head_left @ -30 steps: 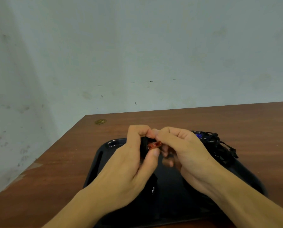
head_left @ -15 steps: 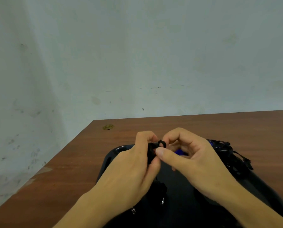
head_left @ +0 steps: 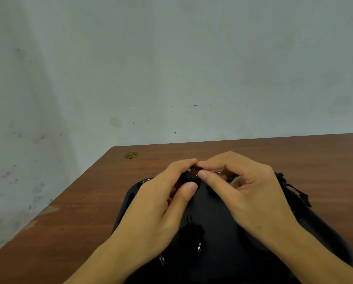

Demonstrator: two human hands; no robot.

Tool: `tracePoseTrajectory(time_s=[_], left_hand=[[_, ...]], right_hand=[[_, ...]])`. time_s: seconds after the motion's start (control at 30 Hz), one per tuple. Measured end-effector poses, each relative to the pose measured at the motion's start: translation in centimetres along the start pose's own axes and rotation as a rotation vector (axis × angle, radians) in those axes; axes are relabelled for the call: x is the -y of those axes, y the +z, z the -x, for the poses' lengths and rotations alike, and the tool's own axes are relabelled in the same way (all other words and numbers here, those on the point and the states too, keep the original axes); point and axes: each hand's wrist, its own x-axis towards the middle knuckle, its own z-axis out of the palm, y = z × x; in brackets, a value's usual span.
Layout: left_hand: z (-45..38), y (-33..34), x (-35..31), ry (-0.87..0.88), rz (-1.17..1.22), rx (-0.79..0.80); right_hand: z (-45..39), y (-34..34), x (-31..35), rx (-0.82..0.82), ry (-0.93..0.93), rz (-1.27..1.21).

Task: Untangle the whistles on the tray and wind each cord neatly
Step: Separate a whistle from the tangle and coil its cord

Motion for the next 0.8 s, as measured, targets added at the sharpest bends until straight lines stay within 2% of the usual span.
tracePoseTrajectory(time_s=[0.17, 0.4, 0.57, 0.7, 0.8], left_hand=[[0.0, 0.3, -0.2, -0.084, 0.107, -0.12], [-0.1, 0.5, -0.9, -0.194, 0.46, -0.162], [-0.5, 0.5, -0.8, -0.245, 0.713, -0.125], [-0.4, 0.3, -0.9, -0.272, 0.907, -0.06], [-0.2, 0.2, -1.0, -0.286, 0.962, -0.03]], right_hand=[[0.1, 0.6, 0.2, -0.097, -0.02, -0.006], [0.6, 0.9, 0.7, -0.138, 0.068, -0.132], [0.6, 0.7, 1.2, -0.046, 0.152, -0.298], [0.3, 0.0, 1.3, 0.12, 0.172, -0.422], [0.1, -0.5, 1.0, 0.213, 0.145, -0.393]])
